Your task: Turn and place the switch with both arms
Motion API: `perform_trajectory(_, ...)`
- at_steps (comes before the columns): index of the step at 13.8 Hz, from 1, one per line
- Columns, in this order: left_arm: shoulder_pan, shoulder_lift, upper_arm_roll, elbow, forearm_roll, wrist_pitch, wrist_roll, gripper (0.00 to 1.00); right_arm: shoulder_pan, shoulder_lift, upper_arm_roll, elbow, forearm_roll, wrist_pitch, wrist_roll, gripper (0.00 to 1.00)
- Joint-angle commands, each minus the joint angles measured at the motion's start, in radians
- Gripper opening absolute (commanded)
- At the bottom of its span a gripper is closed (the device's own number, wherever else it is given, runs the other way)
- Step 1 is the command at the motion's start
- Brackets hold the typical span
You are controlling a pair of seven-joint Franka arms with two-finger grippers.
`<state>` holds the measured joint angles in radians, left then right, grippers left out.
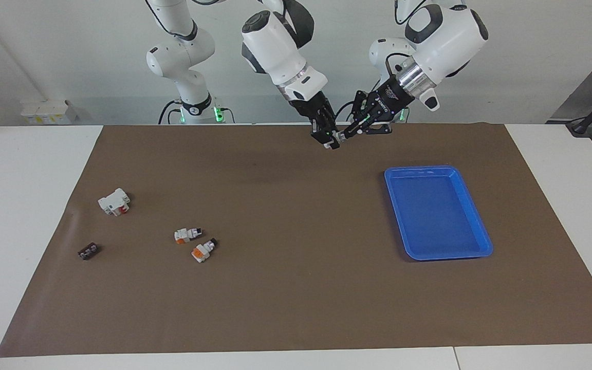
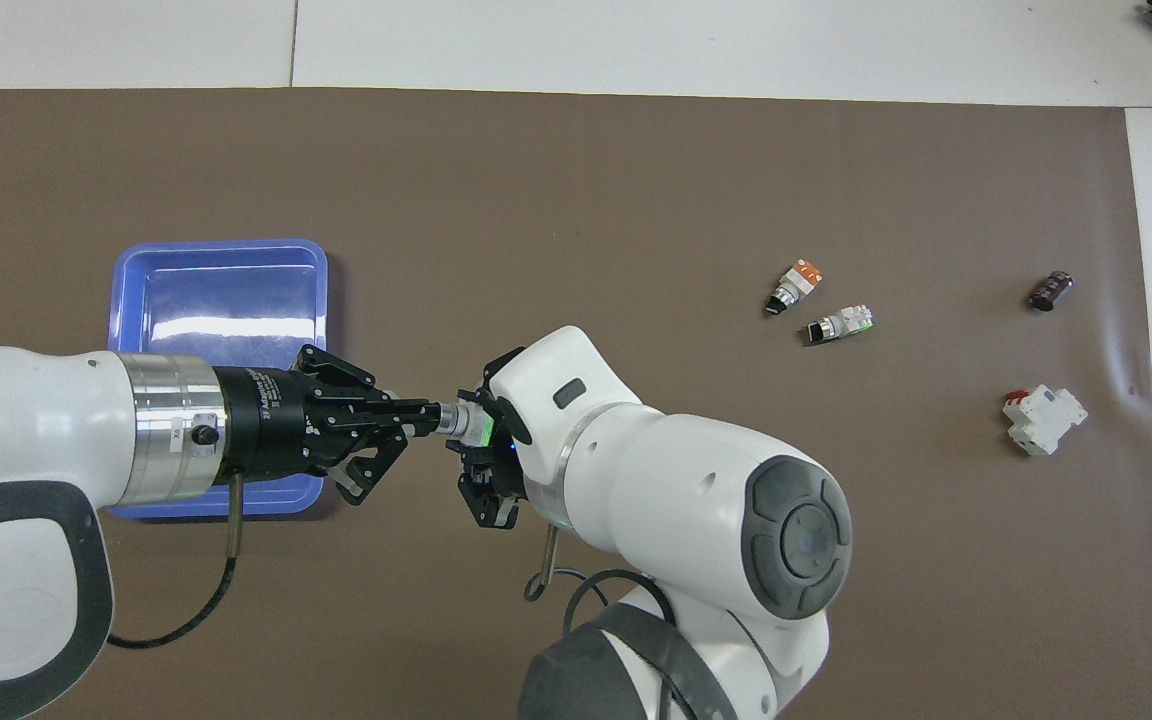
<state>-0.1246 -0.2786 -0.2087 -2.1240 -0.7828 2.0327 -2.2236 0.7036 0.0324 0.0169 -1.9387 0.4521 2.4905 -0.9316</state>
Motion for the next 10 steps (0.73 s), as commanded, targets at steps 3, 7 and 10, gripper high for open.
perform_trajectory(3,0.0,0.022,-0.009,0.018,0.019,0.038,-0.067,0.0,-0.003,-0.009,0.014,0.009,0.007,-0.005,0.06,0.0)
perform_trajectory(7,0.003,0.022,-0.009,0.016,0.02,0.027,-0.053,0.0,-0.003,-0.011,0.014,0.007,0.007,-0.005,0.092,0.51)
perform_trajectory(10,0.005,0.022,-0.008,0.018,0.022,0.02,-0.033,0.0,-0.006,-0.025,0.014,0.007,0.007,-0.007,0.094,1.0)
